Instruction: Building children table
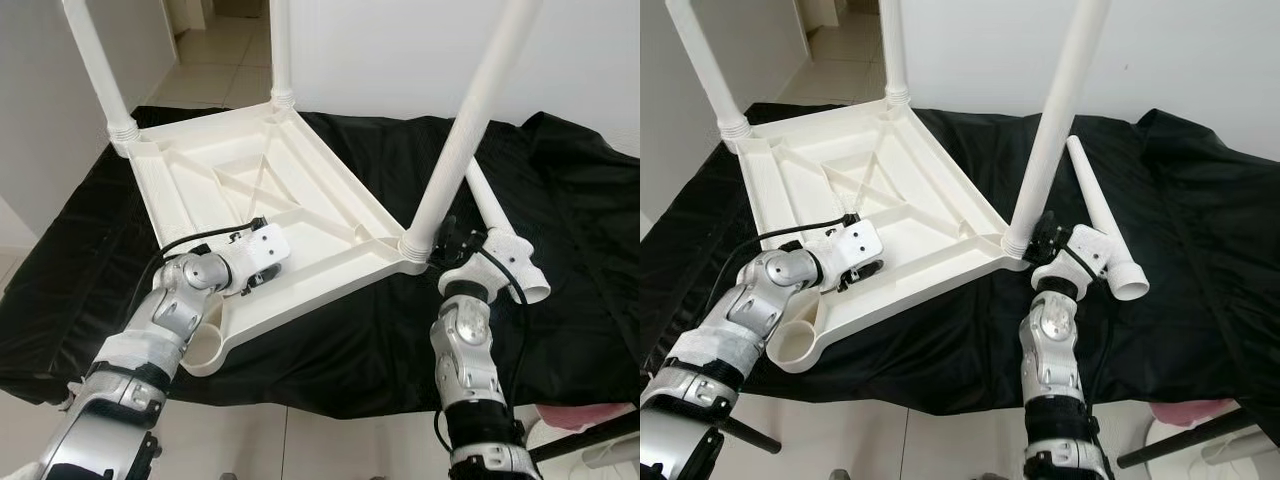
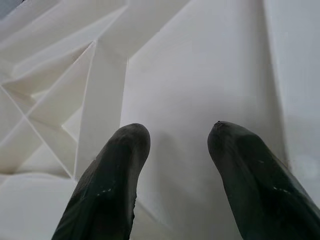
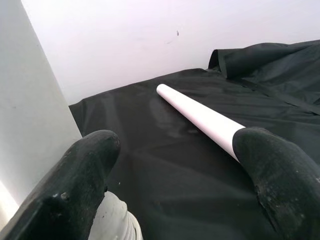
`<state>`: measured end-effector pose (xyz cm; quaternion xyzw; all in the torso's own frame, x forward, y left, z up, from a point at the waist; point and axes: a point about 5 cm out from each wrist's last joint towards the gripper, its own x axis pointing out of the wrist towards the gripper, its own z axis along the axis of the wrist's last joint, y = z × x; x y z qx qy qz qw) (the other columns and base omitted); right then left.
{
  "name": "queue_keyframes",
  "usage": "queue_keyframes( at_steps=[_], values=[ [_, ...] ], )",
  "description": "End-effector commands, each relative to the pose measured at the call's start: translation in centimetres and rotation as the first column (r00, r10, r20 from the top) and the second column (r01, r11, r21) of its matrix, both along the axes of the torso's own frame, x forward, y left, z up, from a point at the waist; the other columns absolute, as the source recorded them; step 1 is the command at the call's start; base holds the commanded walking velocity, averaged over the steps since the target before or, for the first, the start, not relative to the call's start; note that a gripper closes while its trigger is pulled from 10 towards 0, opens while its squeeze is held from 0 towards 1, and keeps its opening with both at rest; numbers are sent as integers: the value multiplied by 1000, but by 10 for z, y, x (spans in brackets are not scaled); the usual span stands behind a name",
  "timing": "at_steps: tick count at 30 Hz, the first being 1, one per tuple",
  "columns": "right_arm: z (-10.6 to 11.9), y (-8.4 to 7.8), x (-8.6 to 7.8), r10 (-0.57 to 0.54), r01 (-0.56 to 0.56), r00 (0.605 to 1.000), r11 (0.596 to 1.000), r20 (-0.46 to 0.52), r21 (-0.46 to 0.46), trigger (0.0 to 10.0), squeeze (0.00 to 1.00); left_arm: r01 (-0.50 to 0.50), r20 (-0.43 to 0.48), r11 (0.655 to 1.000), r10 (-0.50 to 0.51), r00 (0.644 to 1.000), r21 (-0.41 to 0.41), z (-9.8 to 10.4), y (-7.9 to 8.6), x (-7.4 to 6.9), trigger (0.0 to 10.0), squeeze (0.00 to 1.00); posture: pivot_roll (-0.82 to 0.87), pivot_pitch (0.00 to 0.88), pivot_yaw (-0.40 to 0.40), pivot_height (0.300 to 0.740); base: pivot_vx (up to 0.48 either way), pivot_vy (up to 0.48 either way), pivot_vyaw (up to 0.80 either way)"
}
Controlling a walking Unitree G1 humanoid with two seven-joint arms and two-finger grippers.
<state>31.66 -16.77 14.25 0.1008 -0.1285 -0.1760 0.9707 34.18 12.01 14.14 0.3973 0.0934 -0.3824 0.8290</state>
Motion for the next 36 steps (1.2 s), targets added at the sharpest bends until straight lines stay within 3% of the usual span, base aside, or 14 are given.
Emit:
queue_keyframes(
  at_steps=[1, 14, 17, 24, 30, 36],
  values=[
    [1, 17, 6, 84, -84, 996, 996, -10, -1, 10000, 0, 33, -36, 999, -33, 999, -3, -8, -9, -6, 10000, 0, 15, 0, 12, 740, 0, 0, 0],
    [4, 20, 26, 123, -123, 992, 992, -32, 0, 10000, 0, 86, -18, 994, -88, 996, -72, 2, -36, -13, 10000, 0, 18, 0, 8, 740, 0, 0, 0],
    [8, 10, 38, 114, -116, 992, 993, -46, -26, 10000, 0, 118, -10, 986, -120, 993, -119, 8, -53, -16, 10000, 0, 10, 0, 12, 740, 0, 0, 0],
    [5, 0, 36, 61, -62, 997, 998, -44, -29, 10000, 0, 114, -4, 978, -116, 993, -173, 15, -62, -16, 10000, 0, 13, 0, 6, 740, 0, 0, 0],
    [-1, -5, 25, 36, -36, 999, 999, -13, -21, 10000, 0, 57, 28, 974, -52, 998, -219, 25, -47, -9, 10000, 0, 16, 0, 10, 740, 0, 0, 0],
    [-7, -9, 9, 51, -50, 998, 998, 26, -28, 10000, 0, -15, 28, 964, 23, 999, -265, 38, -13, 0, 10000, 0, 13, 0, 18, 740, 0, 0, 0]
  ],
)
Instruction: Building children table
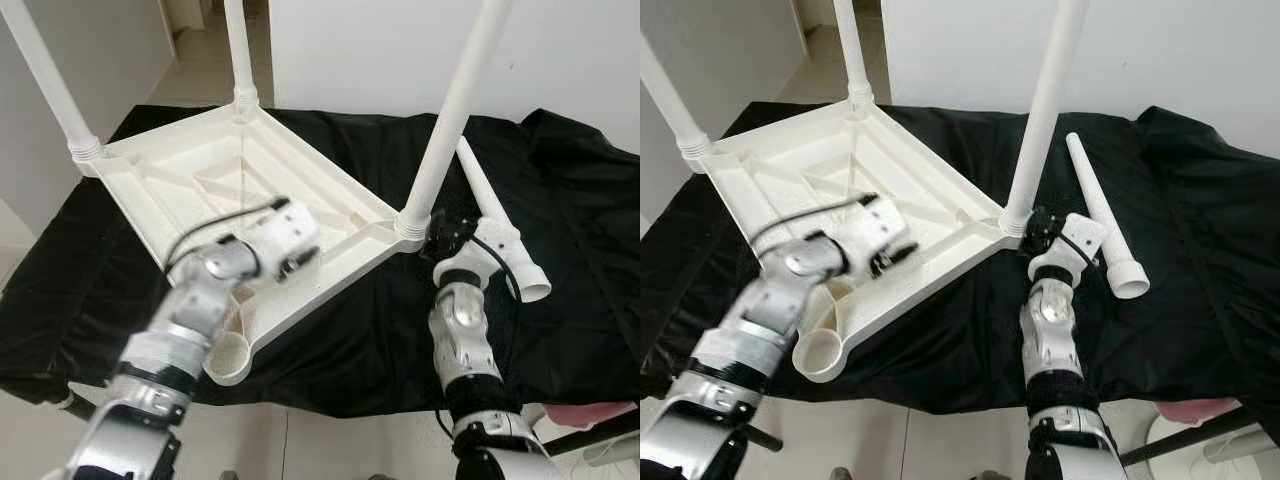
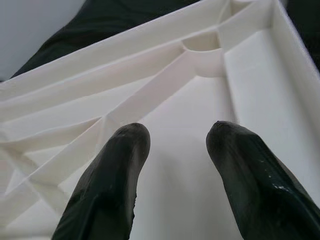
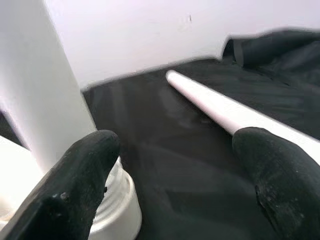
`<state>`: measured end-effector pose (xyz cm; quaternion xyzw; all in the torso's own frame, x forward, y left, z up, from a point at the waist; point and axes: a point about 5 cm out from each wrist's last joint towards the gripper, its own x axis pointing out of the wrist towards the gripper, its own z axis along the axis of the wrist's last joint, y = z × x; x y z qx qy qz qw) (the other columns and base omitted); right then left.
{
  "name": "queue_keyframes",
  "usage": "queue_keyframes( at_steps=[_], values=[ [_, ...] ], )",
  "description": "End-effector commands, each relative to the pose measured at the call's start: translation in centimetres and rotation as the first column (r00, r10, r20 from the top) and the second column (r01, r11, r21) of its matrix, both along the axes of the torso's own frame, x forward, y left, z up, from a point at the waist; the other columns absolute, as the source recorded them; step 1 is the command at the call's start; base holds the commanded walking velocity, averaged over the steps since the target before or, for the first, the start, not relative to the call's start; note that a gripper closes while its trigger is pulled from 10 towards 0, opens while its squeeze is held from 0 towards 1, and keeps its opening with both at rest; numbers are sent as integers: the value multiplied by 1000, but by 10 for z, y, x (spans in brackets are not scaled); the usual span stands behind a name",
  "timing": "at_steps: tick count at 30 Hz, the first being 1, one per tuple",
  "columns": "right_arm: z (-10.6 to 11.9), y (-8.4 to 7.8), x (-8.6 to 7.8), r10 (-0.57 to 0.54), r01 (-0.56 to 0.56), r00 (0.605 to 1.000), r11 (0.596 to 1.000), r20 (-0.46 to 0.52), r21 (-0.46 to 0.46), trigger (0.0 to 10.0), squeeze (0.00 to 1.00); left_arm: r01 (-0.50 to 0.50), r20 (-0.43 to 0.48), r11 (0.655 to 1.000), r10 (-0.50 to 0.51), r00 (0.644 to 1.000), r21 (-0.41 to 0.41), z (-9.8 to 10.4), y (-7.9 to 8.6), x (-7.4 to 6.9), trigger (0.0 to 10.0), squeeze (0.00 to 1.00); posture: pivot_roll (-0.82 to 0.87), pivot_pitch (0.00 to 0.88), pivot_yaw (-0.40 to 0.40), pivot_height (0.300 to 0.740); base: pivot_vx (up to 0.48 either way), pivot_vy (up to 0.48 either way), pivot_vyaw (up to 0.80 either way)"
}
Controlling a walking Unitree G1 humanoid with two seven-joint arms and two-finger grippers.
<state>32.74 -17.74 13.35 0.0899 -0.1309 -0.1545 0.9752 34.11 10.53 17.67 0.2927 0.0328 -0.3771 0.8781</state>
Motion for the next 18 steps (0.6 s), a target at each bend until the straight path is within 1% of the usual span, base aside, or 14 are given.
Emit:
queue_keyframes(
  at_steps=[1, 2, 3, 6, 7, 8, 9, 10, 11, 12, 14, 15, 16, 18],
  values=[
    [0, 0, -5, 12, -12, 999, 1000, 31, -3, 10000, 0, -11, -10, 1000, 11, 1000, -17, 5, 10, 1, 10000, 0, 11, 0, 20, 740, 0, 0, 0],
    [-1, -2, -9, 17, -17, 999, 1000, 43, -8, 10000, 0, -13, -23, 1000, 12, 1000, -27, 5, 16, 0, 10000, 0, 11, 0, 20, 740, 0, 0, 0],
    [-1, -2, -9, 17, -17, 999, 1000, 43, -8, 10000, 0, -13, -23, 1000, 12, 1000, -27, 5, 16, 0, 10000, 0, 11, 0, 20, 740, 0, 0, 0],
    [-5, -6, -16, 20, -19, 998, 1000, 53, -15, 10000, 0, 6, -49, 999, -7, 999, -34, 5, 25, -4, 10000, 0, 12, 0, 18, 740, 0, 0, 0],
    [-7, -8, -20, 23, -22, 998, 999, 55, -23, 10000, 0, 54, -99, 997, -60, 993, -58, 3, 27, -12, 10000, 0, 10, 0, 18, 740, 0, 0, 0],
    [-7, -8, -20, 23, -22, 998, 999, 55, -23, 10000, 0, 54, -99, 997, -60, 993, -58, 3, 27, -12, 10000, 0, 10, 0, 18, 740, 0, 0, 0],
    [-8, -9, -23, 25, -23, 998, 999, 53, -37, 10000, 0, 101, -134, 992, -110, 985, -73, 2, 28, -20, 10000, 0, 10, 0, 17, 740, 0, 0, 0],
    [-8, -9, -23, 25, -23, 998, 999, 53, -37, 10000, 0, 101, -134, 992, -110, 985, -73, 2, 28, -20, 10000, 0, 10, 0, 17, 740, 0, 0, 0],
    [-13, -14, -31, 25, -23, 999, 999, 39, -45, 10000, 0, 165, -213, 981, -183, 960, -99, -3, 31, -35, 10000, 0, 14, 0, 6, 740, 0, 0, 0],
    [-13, -14, -31, 25, -23, 999, 999, 39, -45, 10000, 0, 165, -213, 981, -183, 960, -99, -3, 31, -35, 10000, 0, 14, 0, 6, 740, 0, 0, 0],
    [-18, -16, -38, 26, -25, 999, 998, 20, -57, 10000, 0, 201, -263, 975, -219, 939, -95, -9, 38, -46, 10000, 0, 12, 0, 5, 740, 0, 0, 0],
    [-18, -16, -38, 26, -25, 999, 998, 20, -57, 10000, 0, 201, -263, 975, -219, 939, -95, -9, 38, -46, 10000, 0, 12, 0, 5, 740, 0, 0, 0],
    [-20, -16, -41, 29, -29, 1000, 998, 12, -62, 10000, 0, 215, -280, 972, -233, 931, -93, -10, 42, -51, 10000, 0, 11, 0, 1, 740, 0, 0, 0],
    [-24, -17, -46, 37, -37, 999, 997, -3, -67, 10000, 0, 194, -311, 977, -212, 926, -89, -14, 53, -55, 10000, 0, 11, 0, -3, 740, 0, 0, 0]
  ],
)
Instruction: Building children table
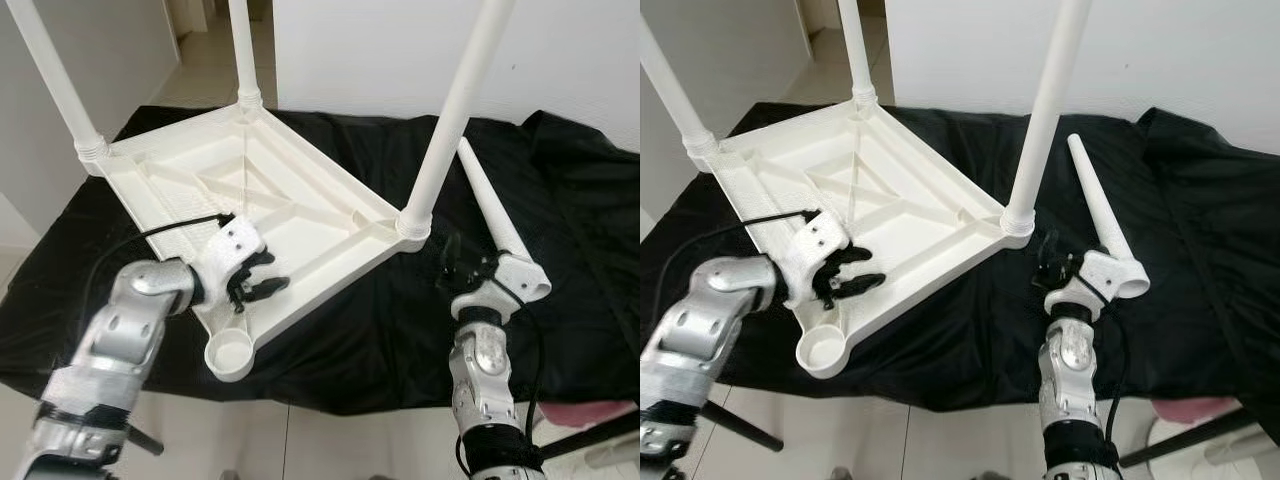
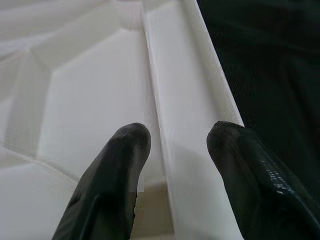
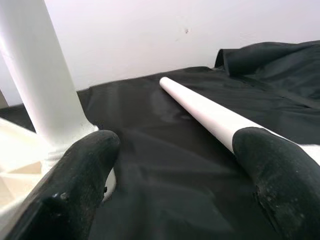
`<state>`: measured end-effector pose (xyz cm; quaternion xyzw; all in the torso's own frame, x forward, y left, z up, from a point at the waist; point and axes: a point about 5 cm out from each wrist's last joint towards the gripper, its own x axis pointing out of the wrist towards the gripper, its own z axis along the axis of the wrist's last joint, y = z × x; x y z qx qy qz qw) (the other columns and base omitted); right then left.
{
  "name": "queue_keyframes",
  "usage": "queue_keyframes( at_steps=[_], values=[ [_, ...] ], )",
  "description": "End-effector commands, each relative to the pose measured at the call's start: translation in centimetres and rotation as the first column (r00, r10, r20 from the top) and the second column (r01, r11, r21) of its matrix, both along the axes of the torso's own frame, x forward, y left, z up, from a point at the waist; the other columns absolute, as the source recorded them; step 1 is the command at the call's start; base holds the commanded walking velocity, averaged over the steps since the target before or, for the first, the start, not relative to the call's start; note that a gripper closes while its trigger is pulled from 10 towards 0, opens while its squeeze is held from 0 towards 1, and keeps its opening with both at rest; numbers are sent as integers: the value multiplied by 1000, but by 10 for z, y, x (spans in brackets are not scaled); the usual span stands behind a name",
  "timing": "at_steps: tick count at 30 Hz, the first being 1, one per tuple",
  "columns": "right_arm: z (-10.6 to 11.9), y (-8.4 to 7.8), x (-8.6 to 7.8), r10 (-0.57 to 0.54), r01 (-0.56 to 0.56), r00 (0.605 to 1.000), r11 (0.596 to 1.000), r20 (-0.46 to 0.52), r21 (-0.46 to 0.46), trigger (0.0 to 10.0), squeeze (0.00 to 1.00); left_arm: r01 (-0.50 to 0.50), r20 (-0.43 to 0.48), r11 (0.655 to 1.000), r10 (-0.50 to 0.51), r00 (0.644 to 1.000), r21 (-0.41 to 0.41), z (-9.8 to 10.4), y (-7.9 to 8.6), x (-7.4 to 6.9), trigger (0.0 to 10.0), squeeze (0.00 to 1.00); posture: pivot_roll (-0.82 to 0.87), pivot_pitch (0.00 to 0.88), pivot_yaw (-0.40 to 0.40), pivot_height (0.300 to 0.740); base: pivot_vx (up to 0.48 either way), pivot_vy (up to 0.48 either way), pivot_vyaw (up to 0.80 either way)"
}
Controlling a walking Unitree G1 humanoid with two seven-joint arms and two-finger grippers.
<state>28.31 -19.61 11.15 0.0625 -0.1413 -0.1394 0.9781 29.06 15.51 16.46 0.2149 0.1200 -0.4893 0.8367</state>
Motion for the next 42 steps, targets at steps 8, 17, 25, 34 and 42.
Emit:
queue_keyframes(
  at_steps=[8, 17, 25, 34, 42],
  values=[
    [-4, 1, -7, 32, -32, 999, 999, -30, -19, 10000, 0, -58, -68, 995, 64, 996, 86, -4, 39, -7, 10000, 0, 9, 0, -14, 740, 0, 0, 0],
    [-2, -1, -8, 44, -46, 998, 998, -45, -34, 10000, 0, -157, -57, 969, 170, 984, 191, -9, 64, -17, 10000, 0, 16, 0, -36, 740, 0, 0, 0],
    [-2, 2, -6, 63, -66, 996, 997, -55, -39, 10000, 0, -159, -21, 958, 168, 986, 239, -17, 51, -16, 10000, 0, 18, 0, -46, 740, 0, 0, 0],
    [1, 1, -2, 53, -55, 997, 998, -54, -38, 10000, 0, -147, 16, 985, 147, 989, 84, -21, 0, -9, 10000, 0, 12, 0, -49, 740, 0, 0, 0],
    [3, 3, 1, 55, -57, 997, 998, -55, -31, 10000, 0, -226, 104, 974, 222, 970, 30, -13, -22, 13, 10000, 0, 7, 0, -40, 740, 0, 0, 0]
  ],
)
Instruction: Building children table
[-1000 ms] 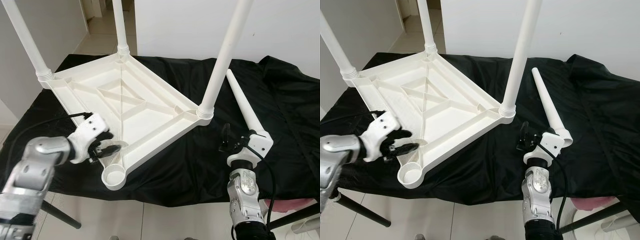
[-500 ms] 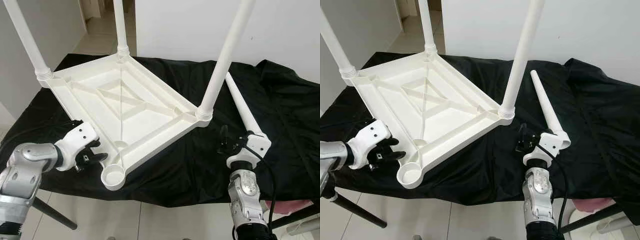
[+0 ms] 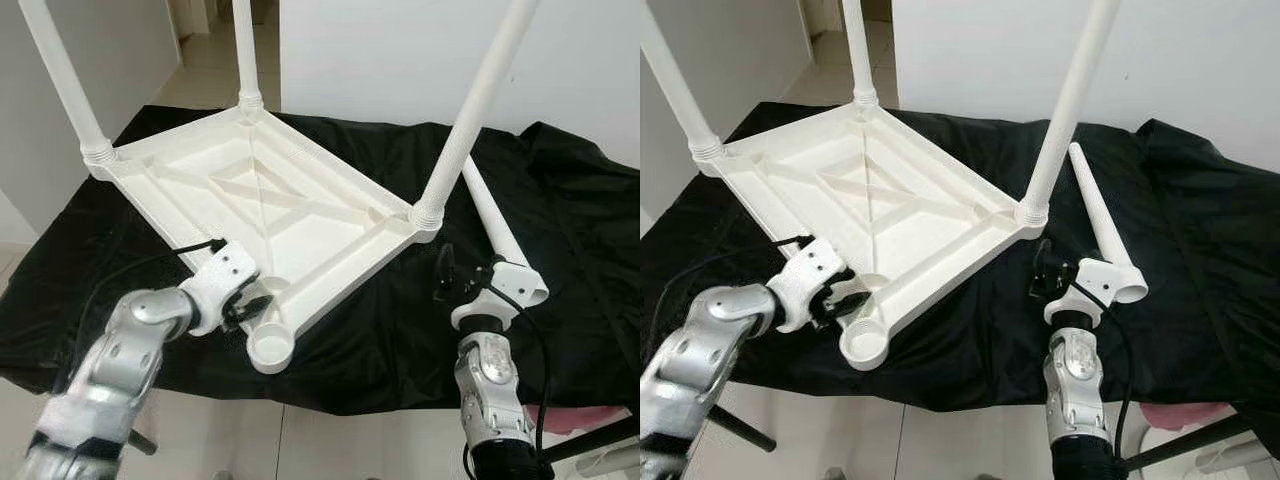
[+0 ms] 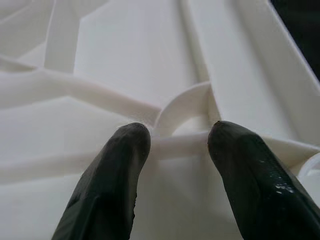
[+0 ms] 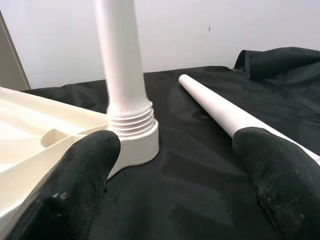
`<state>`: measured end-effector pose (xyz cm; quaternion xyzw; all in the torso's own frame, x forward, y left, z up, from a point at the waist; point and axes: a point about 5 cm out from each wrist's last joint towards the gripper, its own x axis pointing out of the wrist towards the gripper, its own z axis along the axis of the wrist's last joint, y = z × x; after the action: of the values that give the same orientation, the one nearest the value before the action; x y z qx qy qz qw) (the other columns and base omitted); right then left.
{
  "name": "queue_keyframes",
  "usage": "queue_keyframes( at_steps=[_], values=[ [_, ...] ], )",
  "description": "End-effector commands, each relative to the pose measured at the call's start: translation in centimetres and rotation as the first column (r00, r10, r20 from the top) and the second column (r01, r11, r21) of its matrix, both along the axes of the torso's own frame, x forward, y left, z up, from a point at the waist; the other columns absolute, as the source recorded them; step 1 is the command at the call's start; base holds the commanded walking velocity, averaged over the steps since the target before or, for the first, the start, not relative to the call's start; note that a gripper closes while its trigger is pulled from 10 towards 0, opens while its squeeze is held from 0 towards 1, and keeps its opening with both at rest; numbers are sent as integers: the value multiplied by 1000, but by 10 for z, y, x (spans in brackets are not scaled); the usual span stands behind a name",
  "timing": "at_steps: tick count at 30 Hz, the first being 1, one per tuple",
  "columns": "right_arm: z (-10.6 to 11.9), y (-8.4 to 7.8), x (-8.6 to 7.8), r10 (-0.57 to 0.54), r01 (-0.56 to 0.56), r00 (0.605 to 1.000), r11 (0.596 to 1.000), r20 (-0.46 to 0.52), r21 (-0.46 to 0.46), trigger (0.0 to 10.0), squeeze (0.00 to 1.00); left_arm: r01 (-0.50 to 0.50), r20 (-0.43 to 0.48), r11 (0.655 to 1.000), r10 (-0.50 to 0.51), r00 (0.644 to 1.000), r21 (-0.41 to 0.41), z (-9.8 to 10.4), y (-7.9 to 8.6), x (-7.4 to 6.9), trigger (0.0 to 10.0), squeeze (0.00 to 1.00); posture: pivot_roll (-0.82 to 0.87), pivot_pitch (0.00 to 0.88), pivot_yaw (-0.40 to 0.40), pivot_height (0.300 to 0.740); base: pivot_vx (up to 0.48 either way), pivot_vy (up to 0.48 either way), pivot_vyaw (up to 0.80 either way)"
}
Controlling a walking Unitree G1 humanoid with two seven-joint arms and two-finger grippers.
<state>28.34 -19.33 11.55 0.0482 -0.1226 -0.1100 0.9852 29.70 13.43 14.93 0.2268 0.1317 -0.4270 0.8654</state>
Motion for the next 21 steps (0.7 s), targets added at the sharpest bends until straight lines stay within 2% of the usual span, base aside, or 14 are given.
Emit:
queue_keyframes(
  at_steps=[1, 2, 5, 7, 10, 11, 13, 14, 15, 17, 18, 19, 21],
  values=[
    [-1, 1, 1, -1, 1, 1000, 1000, -16, 0, 10000, 0, -141, 107, 990, 142, 984, -17, 7, -6, 14, 10000, 0, 3, 0, -36, 740, 0, 0, 0],
    [-1, 2, 1, -1, 1, 1000, 1000, -16, 1, 10000, 0, -193, 121, 980, 197, 973, -48, 9, -10, 19, 10000, 0, 2, 0, -33, 740, 0, 0, 0],
    [-2, 3, 0, 1, -1, 1000, 1000, -19, 2, 10000, 0, -216, 121, 972, 226, 967, -87, 11, -17, 21, 10000, 0, -2, 0, -28, 740, 0, 0, 0],
    [-6, 4, -3, 5, -5, 1000, 1000, -30, 6, 10000, 0, -188, 125, 973, 205, 971, -137, 12, -24, 15, 10000, 0, -8, 0, -19, 740, 0, 0, 0],
    [-10, 3, -6, 7, -7, 999, 1000, -41, 10, 10000, 0, -134, 144, 974, 162, 976, -182, 19, -23, 11, 10000, 0, -6, 0, -17, 740, 0, 0, 0],
    [-11, 3, -6, 10, -10, 999, 1000, -45, 9, 10000, 0, -102, 176, 976, 137, 975, -191, 25, -18, 10, 10000, 0, -2, 0, -17, 740, 0, 0, 0],
    [-11, 3, -6, 10, -10, 999, 1000, -45, 9, 10000, 0, -102, 176, 976, 137, 975, -191, 25, -18, 10, 10000, 0, -2, 0, -17, 740, 0, 0, 0],
    [-11, 3, -6, 15, -15, 999, 1000, -47, 8, 10000, 0, -82, 208, 979, 122, 971, -189, 31, -11, 12, 10000, 0, 0, 0, -18, 740, 0, 0, 0],
    [-11, 3, -6, 15, -15, 999, 1000, -47, 8, 10000, 0, -82, 208, 979, 122, 971, -189, 31, -11, 12, 10000, 0, 0, 0, -18, 740, 0, 0, 0],
    [-12, 4, -4, 47, -48, 997, 999, -53, -2, 10000, 0, -75, 240, 983, 115, 964, -169, 40, 12, 22, 10000, 0, 12, 0, -19, 740, 0, 0, 0],
    [-12, 4, -4, 47, -48, 997, 999, -53, -2, 10000, 0, -75, 240, 983, 115, 964, -169, 40, 12, 22, 10000, 0, 12, 0, -19, 740, 0, 0, 0],
    [-12, 6, -4, 68, -68, 996, 998, -56, -5, 10000, 0, -78, 247, 985, 114, 962, -151, 41, 20, 26, 10000, 0, 16, 0, -15, 740, 0, 0, 0],
    [-12, 6, -4, 68, -68, 996, 998, -56, -5, 10000, 0, -78, 247, 985, 114, 962, -151, 41, 20, 26, 10000, 0, 16, 0, -15, 740, 0, 0, 0]
  ],
)
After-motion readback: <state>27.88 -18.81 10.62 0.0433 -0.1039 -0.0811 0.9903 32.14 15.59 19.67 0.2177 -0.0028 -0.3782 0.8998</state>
